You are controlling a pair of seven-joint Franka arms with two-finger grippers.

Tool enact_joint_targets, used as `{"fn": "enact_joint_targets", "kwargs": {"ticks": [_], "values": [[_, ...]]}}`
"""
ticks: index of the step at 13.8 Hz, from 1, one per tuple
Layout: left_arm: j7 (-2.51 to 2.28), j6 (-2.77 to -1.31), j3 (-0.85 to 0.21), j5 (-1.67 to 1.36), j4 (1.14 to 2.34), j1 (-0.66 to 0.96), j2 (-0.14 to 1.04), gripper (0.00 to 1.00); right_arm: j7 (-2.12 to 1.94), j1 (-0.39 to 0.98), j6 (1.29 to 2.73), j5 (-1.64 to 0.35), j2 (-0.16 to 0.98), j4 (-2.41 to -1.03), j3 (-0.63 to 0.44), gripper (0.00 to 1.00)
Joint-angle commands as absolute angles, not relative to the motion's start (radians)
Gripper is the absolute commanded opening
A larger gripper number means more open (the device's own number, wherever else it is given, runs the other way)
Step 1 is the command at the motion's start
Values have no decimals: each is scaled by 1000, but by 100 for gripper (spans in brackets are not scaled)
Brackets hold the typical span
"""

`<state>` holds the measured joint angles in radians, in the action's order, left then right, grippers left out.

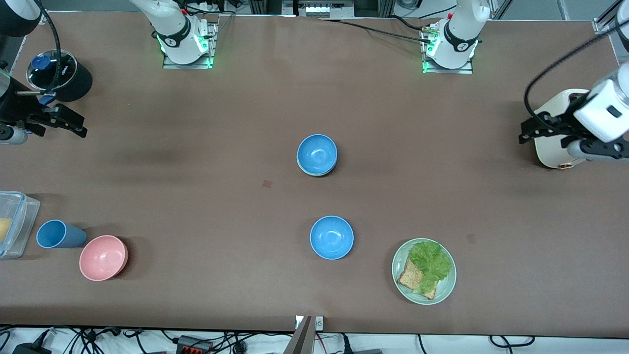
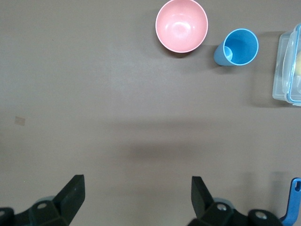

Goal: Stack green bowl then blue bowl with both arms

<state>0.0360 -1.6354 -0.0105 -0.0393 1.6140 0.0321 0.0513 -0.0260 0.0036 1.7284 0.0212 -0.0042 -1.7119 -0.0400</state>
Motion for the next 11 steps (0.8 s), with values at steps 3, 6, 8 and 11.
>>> {"fn": "enact_joint_targets", "kwargs": {"ticks": [3,6,8,11], "values": [[-3,-1632,2,-57,1658,60,9,100,-41,3,1718,20,-2,-1695,-37,100],[-34,-1609,2,-57,1658,58,8,100,-43,3,1710,21,-2,-1695,-37,100],[-38,-1608,3,-55,1660,57,8,100,-43,2,1709,20,-3,-1695,-37,100],[-28,-1615,3,-52,1660,52,11,100,-43,2,1707,20,-3,-1695,-37,100]]}}
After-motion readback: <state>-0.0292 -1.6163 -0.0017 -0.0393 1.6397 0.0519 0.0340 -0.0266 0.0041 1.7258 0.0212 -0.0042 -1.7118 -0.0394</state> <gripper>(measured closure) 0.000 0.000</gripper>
